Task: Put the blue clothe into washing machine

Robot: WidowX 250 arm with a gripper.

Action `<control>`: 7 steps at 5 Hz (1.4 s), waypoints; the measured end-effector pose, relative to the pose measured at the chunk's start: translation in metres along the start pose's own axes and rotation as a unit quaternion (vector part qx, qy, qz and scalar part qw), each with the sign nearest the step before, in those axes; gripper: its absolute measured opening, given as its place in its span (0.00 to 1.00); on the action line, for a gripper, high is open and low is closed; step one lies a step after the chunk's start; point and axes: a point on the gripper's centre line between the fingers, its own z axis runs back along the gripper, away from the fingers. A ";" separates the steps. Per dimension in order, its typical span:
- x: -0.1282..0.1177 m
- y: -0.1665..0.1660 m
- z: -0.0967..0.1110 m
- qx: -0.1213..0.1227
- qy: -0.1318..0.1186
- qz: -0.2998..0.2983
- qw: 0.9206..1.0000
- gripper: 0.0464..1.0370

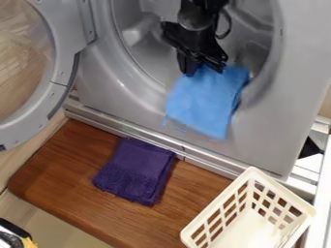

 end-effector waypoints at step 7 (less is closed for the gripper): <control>0.015 0.016 -0.038 -0.024 0.009 0.003 1.000 0.77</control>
